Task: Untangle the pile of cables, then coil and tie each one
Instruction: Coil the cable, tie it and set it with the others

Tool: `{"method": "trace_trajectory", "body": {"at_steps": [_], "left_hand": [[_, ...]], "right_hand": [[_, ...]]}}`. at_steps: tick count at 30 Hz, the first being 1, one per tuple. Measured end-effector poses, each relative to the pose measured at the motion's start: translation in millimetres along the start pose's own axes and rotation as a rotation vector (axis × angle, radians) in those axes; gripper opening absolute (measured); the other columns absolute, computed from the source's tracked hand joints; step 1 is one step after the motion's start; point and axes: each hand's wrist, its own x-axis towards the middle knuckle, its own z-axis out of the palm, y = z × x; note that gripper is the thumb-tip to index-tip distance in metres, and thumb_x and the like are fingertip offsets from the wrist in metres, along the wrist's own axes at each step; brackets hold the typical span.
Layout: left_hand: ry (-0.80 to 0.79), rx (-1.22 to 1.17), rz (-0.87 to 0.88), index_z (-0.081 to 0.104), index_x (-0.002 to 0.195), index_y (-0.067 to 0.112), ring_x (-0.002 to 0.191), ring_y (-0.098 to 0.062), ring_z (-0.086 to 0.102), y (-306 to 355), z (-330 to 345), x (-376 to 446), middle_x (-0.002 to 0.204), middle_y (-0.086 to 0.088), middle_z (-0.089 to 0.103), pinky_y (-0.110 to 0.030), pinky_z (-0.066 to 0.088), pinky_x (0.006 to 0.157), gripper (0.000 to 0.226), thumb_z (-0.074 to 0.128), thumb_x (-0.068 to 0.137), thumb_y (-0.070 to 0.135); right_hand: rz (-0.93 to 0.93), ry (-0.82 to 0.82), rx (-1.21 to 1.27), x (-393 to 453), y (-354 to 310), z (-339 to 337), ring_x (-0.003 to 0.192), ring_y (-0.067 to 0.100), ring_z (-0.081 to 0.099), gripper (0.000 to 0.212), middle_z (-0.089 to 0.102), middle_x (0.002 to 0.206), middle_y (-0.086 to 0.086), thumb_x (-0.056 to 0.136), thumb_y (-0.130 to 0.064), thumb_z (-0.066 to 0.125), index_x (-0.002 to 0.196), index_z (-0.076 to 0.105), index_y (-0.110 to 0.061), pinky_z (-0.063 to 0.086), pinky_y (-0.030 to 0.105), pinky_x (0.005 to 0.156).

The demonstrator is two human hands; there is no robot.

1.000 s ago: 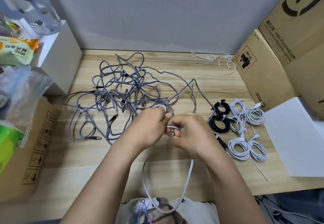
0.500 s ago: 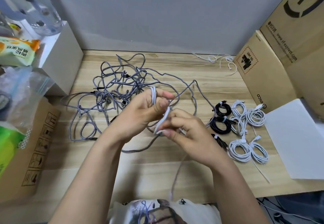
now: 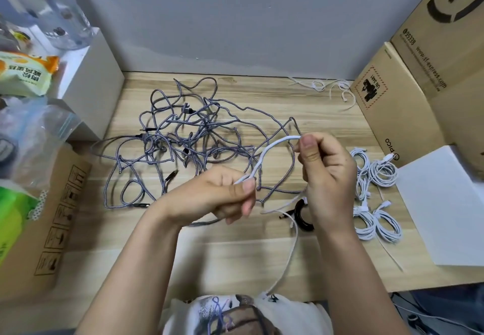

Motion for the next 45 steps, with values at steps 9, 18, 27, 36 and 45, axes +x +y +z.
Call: {"method": "trace_trajectory", "body": {"at_steps": [9,18,27,36,45], "left_hand": [[-0.163,-0.813,0.397,0.051,0.109,-0.010,0.049,-0.017,0.032,28.1,4.5,6.9,0.061,-0.003,0.033,-0.032,0.046,0.071,0.026,0.034,0.101,0.009],[0.517,-0.489,0.341,0.045,0.120,0.001,0.056,-0.010,0.066,21.3,29.5,24.8,0.060,0.003,0.062,-0.025,0.056,0.069,0.040,0.042,0.086,0.023],[0.549,0.260,0.167,0.046,0.129,0.007,0.068,0.007,0.062,11.1,30.0,21.7,0.064,0.016,0.067,-0.008,0.046,0.067,0.033,0.042,0.097,0.015],[-0.134,-0.236,0.023,0.069,0.084,0.010,0.030,-0.003,0.017,15.5,24.5,6.3,0.041,0.014,0.031,-0.023,0.048,0.050,0.056,0.033,0.094,0.052],[-0.310,-0.695,0.393,0.052,0.107,-0.007,0.039,-0.009,0.017,42.7,17.6,-3.2,0.051,0.002,0.024,-0.027,0.047,0.065,0.022,0.041,0.098,0.010]], "right_hand": [[0.061,-0.362,-0.341,-8.6,7.8,11.3,0.050,0.003,0.043,0.033,0.049,0.050,-0.008,0.088,-0.042,0.048,0.060,0.059,-0.027,0.036,0.025,0.053],[-0.034,-0.544,-0.738,-15.8,-8.0,10.0,0.055,0.024,0.041,0.042,0.040,0.047,0.002,0.082,-0.054,0.039,0.061,0.050,-0.020,0.032,0.035,0.052],[-0.121,-0.337,-0.673,-17.3,-22.4,0.9,0.048,0.011,0.041,0.023,0.048,0.044,-0.006,0.070,-0.046,0.062,0.074,0.068,-0.024,0.042,0.031,0.051],[-0.111,-0.216,-0.162,-5.6,-22.6,-7.1,0.052,0.008,0.047,0.014,0.053,0.059,-0.007,0.063,-0.033,0.077,0.076,0.073,-0.029,0.036,0.021,0.051],[0.005,-0.425,-0.332,-9.4,-11.1,1.2,0.060,0.002,0.051,0.031,0.058,0.062,-0.014,0.088,-0.043,0.051,0.105,0.072,-0.027,0.042,0.031,0.062]]}}
